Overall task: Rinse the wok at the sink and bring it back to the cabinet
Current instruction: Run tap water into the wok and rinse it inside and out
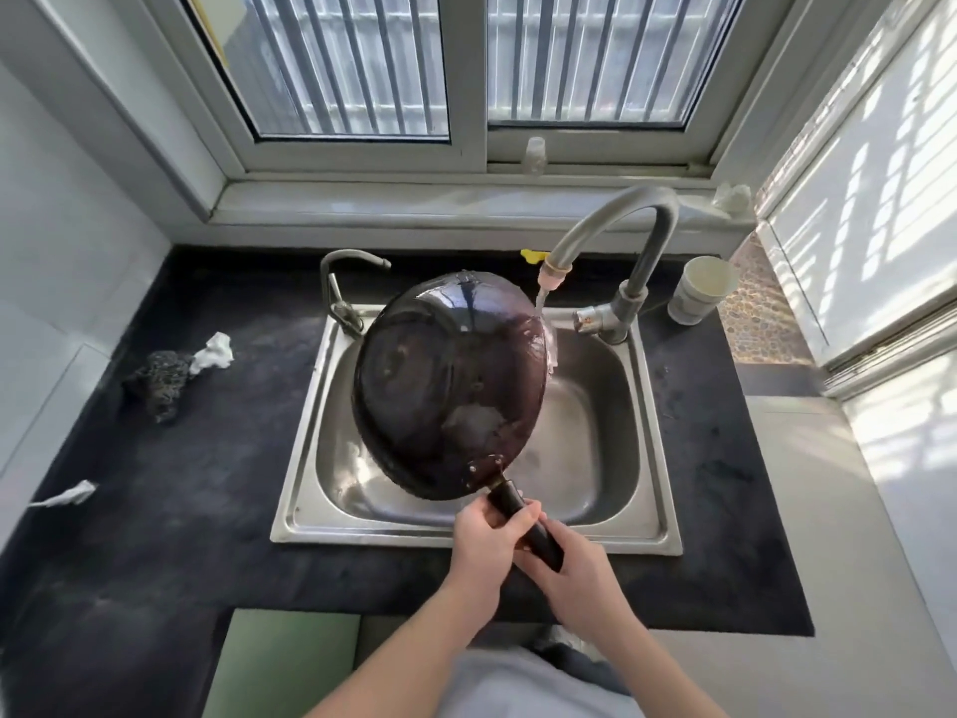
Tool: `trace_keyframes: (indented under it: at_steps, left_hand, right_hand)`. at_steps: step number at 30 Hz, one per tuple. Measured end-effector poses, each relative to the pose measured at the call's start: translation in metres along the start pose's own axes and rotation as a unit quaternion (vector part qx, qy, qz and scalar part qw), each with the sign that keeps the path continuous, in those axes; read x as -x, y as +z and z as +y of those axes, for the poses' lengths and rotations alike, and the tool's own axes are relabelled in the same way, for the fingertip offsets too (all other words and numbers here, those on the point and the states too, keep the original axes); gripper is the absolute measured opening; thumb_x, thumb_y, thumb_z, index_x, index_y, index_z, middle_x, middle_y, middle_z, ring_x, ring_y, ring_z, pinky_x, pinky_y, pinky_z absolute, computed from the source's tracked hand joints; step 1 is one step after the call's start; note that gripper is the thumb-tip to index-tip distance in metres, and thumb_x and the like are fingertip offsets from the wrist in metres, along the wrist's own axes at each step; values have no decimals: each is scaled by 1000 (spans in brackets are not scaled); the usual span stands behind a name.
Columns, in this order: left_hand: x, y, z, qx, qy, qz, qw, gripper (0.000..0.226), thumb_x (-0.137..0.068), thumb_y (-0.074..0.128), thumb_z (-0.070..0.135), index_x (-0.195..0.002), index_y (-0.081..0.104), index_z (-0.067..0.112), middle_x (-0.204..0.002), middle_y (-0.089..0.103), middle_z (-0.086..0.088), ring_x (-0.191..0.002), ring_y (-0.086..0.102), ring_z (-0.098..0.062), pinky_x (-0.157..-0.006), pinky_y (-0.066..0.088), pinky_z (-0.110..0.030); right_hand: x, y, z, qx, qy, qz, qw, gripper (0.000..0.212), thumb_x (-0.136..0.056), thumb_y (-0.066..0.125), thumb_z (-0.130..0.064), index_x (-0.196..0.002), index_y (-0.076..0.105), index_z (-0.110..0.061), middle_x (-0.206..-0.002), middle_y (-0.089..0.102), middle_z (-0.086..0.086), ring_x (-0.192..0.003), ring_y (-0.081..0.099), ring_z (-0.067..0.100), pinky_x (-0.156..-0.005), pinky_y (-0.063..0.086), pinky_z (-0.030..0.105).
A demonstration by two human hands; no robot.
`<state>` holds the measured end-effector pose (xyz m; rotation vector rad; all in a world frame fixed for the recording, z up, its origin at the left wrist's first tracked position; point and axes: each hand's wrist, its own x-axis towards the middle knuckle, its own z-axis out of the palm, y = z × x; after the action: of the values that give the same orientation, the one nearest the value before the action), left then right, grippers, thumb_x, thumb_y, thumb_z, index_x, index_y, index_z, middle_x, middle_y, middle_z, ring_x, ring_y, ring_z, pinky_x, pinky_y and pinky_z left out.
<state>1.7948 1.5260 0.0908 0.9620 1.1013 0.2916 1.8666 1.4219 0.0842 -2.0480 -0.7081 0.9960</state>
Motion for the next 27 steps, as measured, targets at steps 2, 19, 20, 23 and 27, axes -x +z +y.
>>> trace_keyframes:
  at_steps: [2, 19, 20, 23, 27]
  left_hand:
    - [5, -8, -4, 27, -12, -29, 999, 13, -85, 71, 2, -97, 67, 1, -94, 76, -18, -90, 72, -27, -78, 59, -32]
    - [20, -25, -11, -94, 22, -106, 990, 15, -83, 74, 4, -94, 68, 12, -90, 77, -2, -82, 72, -6, -70, 54, -15]
    - [20, -25, -12, -96, 23, -103, 990, 15, -82, 73, 2, -93, 68, 12, -88, 76, -3, -80, 72, -5, -69, 53, -14]
    - [21, -29, -15, -102, 29, -101, 989, 14, -82, 72, -1, -92, 68, 7, -89, 76, -6, -77, 72, -6, -70, 53, -15]
    - [21, -40, -20, -110, 31, -106, 988, 14, -80, 76, 4, -93, 70, 5, -92, 78, -6, -89, 73, -15, -80, 56, -22]
  right_hand:
    - [8, 5, -2, -7, 4, 2, 1000, 36, -85, 77, -27, -115, 64, -40, -87, 73, -23, -81, 66, -10, -72, 47, 10]
    - [52, 63, -18, 234, 123, 142, 954, 42, -100, 45, -43, -138, 41, -28, -124, 66, -4, -106, 67, 25, -82, 52, 41]
    - [54, 64, -19, 239, 124, 149, 951, 40, -100, 43, -44, -137, 41, -27, -125, 65, -5, -107, 67, 25, -83, 51, 41]
    - [55, 68, -16, 222, 131, 146, 955, 33, -99, 43, -46, -125, 44, -26, -118, 68, -3, -105, 67, 24, -82, 53, 42]
    - [57, 68, -7, 135, 119, 120, 976, 32, -92, 57, -44, -119, 54, -28, -102, 74, -1, -98, 69, 25, -81, 53, 43]
